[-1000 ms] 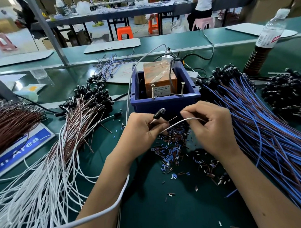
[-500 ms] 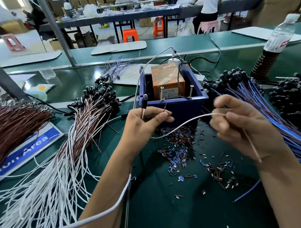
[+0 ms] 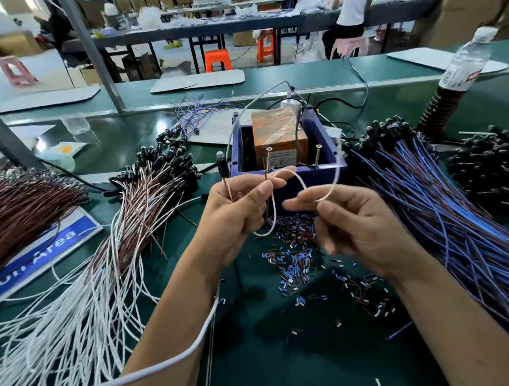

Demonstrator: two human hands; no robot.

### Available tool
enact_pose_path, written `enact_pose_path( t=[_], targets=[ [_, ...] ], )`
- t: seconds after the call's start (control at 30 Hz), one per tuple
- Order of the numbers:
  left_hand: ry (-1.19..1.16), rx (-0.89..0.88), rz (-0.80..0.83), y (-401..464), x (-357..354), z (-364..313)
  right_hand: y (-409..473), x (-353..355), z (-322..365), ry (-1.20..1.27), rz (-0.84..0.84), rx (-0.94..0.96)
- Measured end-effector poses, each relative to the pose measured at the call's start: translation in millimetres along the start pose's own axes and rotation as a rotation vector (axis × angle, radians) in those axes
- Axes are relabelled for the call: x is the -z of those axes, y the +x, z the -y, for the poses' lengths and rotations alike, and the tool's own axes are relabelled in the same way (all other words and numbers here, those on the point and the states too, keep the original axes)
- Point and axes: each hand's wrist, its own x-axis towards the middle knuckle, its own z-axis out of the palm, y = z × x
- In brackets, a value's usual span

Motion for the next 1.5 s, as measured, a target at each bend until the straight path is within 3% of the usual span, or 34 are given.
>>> enact_pose_path(
  t=[0.13, 0.3, 0.43, 0.57, 0.8, 0.97, 1.2, 1.33, 1.5],
  targets=[
    [0.014, -0.023, 0.047, -1, 0, -4, 1, -9, -6, -0.162, 0.007, -0.052],
    [0.061, 0.024, 0.076, -3, -1, -4, 2, -17, -9, -0.154, 0.102, -0.163],
    [0.154, 0.056, 0.011, 0, -4, 5, 2, -24, -12, -0.237, 0.137, -0.207],
    [0.215, 0.046, -0.09, 1, -5, 7, 1, -23, -11, -0.292, 0.063, -0.158],
    [0.233, 0.13, 0.078, -2, -1, 2, -1, -26, -13, -0.343, 0.138, -0.231],
    [0.153, 0.165, 0.075, -2, -1, 3, -2, -14, -4, -0.277, 0.203, -0.275],
    [0.006, 0.305, 0.088, -1, 2, 7, 5, -1, -4, 0.064, -0.22, -0.204],
    [0.04, 0.351, 0.218, -2, -1, 11, 5, -5, -8, 0.037, -0.256, -0.145],
    [0.065, 0.345, 0.216, -2, 1, 10, 6, -8, -10, -0.087, -0.352, -0.044]
  ],
)
